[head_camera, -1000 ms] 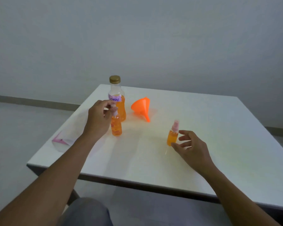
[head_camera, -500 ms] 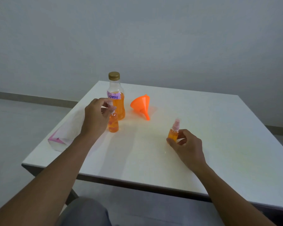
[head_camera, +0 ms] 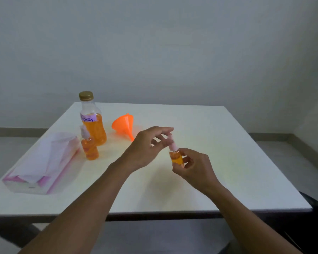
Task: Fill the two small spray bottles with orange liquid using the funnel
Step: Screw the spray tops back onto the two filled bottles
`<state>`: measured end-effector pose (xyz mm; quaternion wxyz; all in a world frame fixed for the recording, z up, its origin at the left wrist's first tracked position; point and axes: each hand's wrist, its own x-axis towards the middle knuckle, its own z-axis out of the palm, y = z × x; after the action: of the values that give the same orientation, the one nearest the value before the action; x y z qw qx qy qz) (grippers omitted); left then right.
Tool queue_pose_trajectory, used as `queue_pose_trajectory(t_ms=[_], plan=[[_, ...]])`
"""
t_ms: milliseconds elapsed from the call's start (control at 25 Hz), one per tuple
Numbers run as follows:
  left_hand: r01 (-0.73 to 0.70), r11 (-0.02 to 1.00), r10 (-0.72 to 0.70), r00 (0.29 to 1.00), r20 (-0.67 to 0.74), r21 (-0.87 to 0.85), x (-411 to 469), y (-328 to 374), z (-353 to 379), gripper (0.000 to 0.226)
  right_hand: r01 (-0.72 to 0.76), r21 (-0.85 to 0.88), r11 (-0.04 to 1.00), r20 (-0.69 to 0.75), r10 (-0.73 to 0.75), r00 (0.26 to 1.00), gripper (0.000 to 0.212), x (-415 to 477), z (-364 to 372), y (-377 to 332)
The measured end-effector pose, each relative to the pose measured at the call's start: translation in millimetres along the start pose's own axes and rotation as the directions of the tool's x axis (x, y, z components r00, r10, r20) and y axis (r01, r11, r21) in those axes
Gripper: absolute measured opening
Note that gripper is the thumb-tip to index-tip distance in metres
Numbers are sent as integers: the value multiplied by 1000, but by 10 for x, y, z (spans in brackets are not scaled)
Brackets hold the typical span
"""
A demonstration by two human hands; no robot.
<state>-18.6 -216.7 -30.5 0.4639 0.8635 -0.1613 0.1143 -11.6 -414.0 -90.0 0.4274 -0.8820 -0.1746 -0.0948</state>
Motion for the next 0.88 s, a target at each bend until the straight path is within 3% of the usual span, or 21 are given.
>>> queue_pose_trajectory(t_ms=[120,200,320,520,760,880], plan=[[24,995,-22,999,28,-95,162,88,195,23,22,-14,1000,7,-22,1000,35,-41,-153,57],[35,989,-30,999,36,-141,235,150,298,18,25,68,997,-42,-22,999,35,-42,-243,69],[33,988,-31,999,20,-150,319,212,428,15,23,157,987,-117,-5,993,19,-22,-336,68],[75,986,-78,997,-15,-148,376,226,576,10,56,-55,997,-198,-66,978,28,-10,-330,202],[88,995,-94,989,-113,-54,386,145,762,18,69,-333,940,-301,-175,937,20,30,-266,259],[143,974,-171,973,-154,-177,431,156,813,19,28,-427,904,-312,-176,933,16,18,-273,325]])
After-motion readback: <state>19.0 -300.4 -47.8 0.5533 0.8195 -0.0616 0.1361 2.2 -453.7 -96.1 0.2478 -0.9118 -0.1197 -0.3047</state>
